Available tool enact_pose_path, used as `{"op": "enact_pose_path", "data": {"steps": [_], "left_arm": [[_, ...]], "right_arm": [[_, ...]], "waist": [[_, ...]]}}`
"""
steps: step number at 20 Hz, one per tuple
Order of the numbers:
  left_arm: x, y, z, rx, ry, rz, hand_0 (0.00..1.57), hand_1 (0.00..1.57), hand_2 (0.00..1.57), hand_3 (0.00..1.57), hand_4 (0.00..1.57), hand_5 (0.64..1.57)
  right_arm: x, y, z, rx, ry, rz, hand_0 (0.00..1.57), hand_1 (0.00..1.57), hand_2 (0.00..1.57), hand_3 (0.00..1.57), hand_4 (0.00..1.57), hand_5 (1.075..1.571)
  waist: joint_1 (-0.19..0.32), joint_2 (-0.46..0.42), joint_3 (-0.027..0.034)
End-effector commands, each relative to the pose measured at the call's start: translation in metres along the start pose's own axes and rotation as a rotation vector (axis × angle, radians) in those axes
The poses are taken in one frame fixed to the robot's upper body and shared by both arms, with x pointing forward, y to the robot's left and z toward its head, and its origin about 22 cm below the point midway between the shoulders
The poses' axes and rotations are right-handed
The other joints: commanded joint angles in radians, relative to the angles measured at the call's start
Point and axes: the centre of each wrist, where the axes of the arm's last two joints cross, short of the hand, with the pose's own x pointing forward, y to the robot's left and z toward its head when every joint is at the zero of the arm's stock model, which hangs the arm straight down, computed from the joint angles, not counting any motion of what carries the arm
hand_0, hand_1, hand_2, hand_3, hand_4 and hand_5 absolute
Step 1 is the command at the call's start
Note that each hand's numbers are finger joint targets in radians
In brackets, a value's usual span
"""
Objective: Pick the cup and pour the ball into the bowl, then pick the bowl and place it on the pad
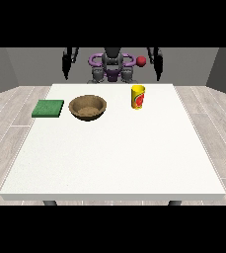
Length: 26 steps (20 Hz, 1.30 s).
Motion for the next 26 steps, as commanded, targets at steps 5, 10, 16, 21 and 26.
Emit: {"op": "enact_pose_path", "data": {"steps": [5,10,16,21,26], "left_arm": [[0.03,0.01,-0.002,-0.006,-0.032,-0.027,0.0,0.0,0.0,0.0,0.0,1.557],[0.071,0.029,-0.007,-0.014,-0.082,0.168,0.0,0.0,0.0,0.0,0.0,1.558],[0.055,0.064,-0.006,0.063,-0.203,0.157,0.0,0.0,0.0,0.0,0.0,1.547],[0.044,0.06,-0.021,0.057,-0.301,0.15,0.0,0.0,0.0,0.0,0.0,1.536],[0.014,0.049,-0.031,0.09,-0.359,0.141,0.0,0.0,0.0,0.0,0.0,1.524]], "right_arm": [[0.027,-0.013,-0.002,-0.004,-0.017,0.03,0.0,0.0,0.0,0.0,0.0,1.569],[0.039,-0.083,0.001,-0.012,0.013,-0.092,0.0,0.0,0.0,0.0,0.0,1.569],[0.048,-0.093,0.005,0.023,-0.097,-0.114,0.0,0.0,0.0,0.0,0.0,1.569],[0.021,-0.077,0.001,0.009,-0.19,-0.128,0.0,0.0,0.0,0.0,0.0,1.57],[0.019,-0.079,-0.004,0.068,-0.239,-0.139,0.0,0.0,0.0,0.0,0.0,1.57]], "waist": [[-0.004,-0.258,0.0023],[0.014,-0.223,0.0037],[-0.026,-0.084,0.0032],[-0.032,0.036,0.0034],[-0.078,0.118,0.0032]]}}
